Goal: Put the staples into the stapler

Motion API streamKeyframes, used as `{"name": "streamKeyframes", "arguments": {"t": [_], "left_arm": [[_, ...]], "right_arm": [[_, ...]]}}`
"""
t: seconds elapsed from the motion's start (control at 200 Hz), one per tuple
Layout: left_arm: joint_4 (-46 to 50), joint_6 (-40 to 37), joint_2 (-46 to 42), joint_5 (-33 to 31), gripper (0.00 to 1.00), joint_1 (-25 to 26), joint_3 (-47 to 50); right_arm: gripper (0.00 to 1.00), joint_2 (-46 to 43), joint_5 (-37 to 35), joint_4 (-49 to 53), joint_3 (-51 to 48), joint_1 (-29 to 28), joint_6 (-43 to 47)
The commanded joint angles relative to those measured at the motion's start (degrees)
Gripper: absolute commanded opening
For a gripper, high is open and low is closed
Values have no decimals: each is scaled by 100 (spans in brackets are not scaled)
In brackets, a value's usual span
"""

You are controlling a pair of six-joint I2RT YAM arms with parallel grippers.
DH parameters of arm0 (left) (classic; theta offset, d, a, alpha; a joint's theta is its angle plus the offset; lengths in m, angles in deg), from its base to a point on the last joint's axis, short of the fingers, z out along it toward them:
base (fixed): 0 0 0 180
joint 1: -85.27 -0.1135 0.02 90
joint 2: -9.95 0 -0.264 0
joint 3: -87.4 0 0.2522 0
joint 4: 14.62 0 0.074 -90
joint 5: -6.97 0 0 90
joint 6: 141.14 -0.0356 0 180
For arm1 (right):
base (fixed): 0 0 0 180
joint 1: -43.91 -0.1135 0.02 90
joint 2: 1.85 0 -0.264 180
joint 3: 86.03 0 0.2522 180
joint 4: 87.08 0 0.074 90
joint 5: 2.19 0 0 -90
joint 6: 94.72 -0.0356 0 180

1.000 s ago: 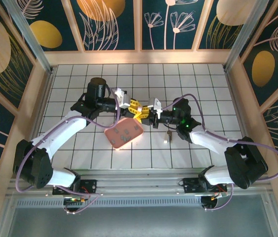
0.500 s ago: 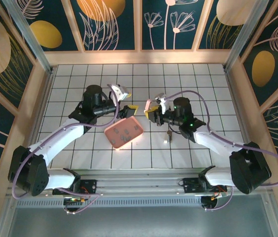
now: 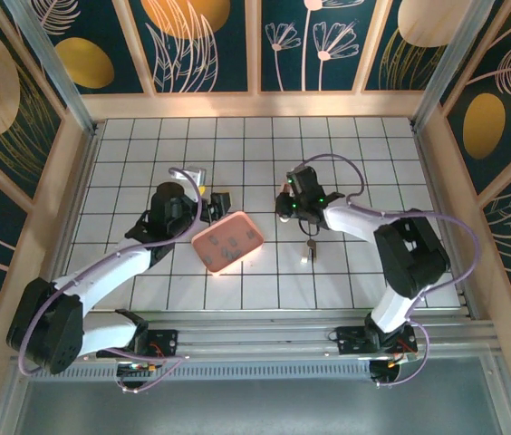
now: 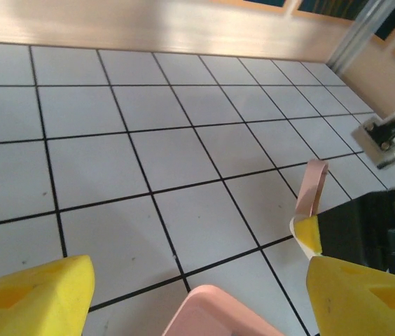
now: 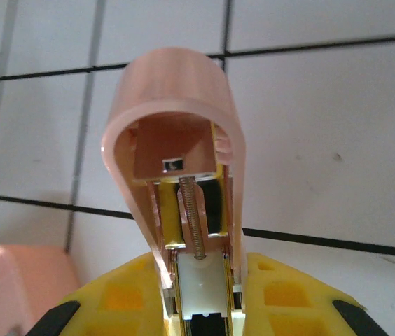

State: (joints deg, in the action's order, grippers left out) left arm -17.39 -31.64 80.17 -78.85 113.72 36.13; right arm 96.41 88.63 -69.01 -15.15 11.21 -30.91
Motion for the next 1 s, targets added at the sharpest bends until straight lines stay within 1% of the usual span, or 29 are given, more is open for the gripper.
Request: {"name": "streamKeyframes", "arguments": {"t": [0.0, 0.27, 0.315, 0.37, 0.44, 0.5, 0.59, 0.786, 0.876, 0.996], "left_arm": [[-191, 294, -140, -326, 79, -15, 78], [-122, 185, -4, -254, 79, -15, 10], [-131, 176, 33, -232, 79, -16, -2], [-131, 174, 77, -206, 79, -15, -25], [-134, 162, 113, -180, 79, -15, -45], [-135, 146, 132, -159, 79, -15, -62], [-118, 108, 150, -150, 79, -15, -80], [-87, 21, 176, -129, 79, -15, -124], [-88, 22, 217, -74, 79, -15, -133], [-118, 51, 288, -5, 79, -15, -151]], "right_arm": [[8, 276, -448, 279, 270, -41, -530], [13, 667, -617, 346, 413, -60, -532], [16, 719, -595, 368, 446, -55, -501], [21, 769, -556, 407, 499, -74, -463], [33, 791, -548, 471, 553, -103, -406], [41, 742, -535, 531, 576, -126, -363], [48, 544, -530, 618, 576, -138, -325], [50, -230, -526, 1197, 493, -41, -276], [51, -637, -270, 1581, 236, 94, -354], [57, -960, -10, 2265, -65, 104, -425]]}}
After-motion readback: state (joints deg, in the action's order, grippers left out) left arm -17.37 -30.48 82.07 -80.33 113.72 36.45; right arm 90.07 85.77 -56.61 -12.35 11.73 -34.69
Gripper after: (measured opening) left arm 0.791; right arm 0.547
